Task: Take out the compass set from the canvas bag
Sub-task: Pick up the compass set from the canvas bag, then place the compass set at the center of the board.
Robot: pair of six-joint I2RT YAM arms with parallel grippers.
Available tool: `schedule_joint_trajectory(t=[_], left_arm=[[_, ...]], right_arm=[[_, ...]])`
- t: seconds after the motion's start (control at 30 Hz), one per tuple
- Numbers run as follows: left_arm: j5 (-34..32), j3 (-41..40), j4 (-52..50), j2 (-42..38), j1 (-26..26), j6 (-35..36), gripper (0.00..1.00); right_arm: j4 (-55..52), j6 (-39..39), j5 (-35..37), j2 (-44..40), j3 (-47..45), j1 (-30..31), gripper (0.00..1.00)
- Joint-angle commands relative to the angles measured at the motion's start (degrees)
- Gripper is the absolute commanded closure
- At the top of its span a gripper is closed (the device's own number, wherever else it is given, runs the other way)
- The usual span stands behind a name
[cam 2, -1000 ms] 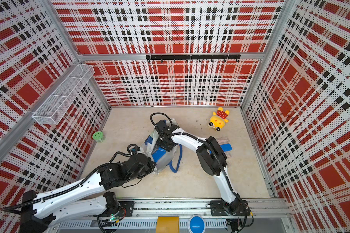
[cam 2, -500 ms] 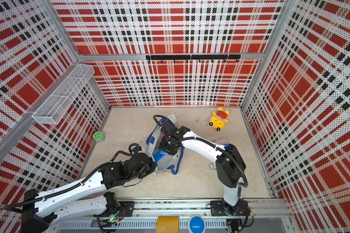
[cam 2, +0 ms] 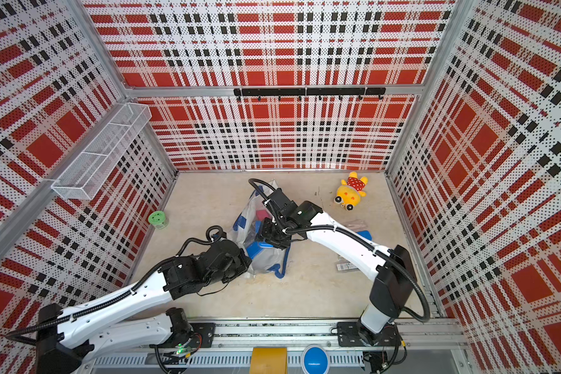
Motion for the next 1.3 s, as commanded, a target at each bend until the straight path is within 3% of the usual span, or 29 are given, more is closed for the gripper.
schedule_joint_trajectory(t=[0.0, 0.2, 0.4, 0.57, 0.83, 1.0, 1.27], left_arm=[[0.7, 1.5, 0.0, -0.4, 1.3, 0.7, 1.00], [1.1, 1.8, -0.6, -0.8, 2.5, 0.9, 1.00], [0.8, 2.3, -1.5, -1.0, 2.8, 1.2, 1.00], [0.8, 2.6, -2.0, -1.6, 2.9, 1.4, 1.00], [0.7, 2.8, -2.6, -2.4, 2.8, 1.5, 1.00], [0.6, 3.2, -2.9, -2.6, 2.6, 1.7, 1.00], [-0.5, 3.1, -4.1, -4.2, 2.3, 1.3, 1.00]], right_arm=[[-5.3, -6.1, 4.3, -4.4, 3.8, 0.0, 0.68], [-12.4, -11.1, 11.3, -11.5, 5.3, -3.2, 0.68], [-13.1, -12.5, 10.7, -19.3, -0.3, -13.3, 0.68], [-12.6, -17.2, 9.5, -19.5, -4.8, -19.9, 0.67], [-8.5, -26.4, 12.9, -6.5, -7.7, -23.4, 0.68], [-7.7, -31.2, 16.5, 6.1, -2.1, -23.9, 0.67], [-6.7, -31.7, 18.6, 21.8, 7.2, -25.6, 0.68]])
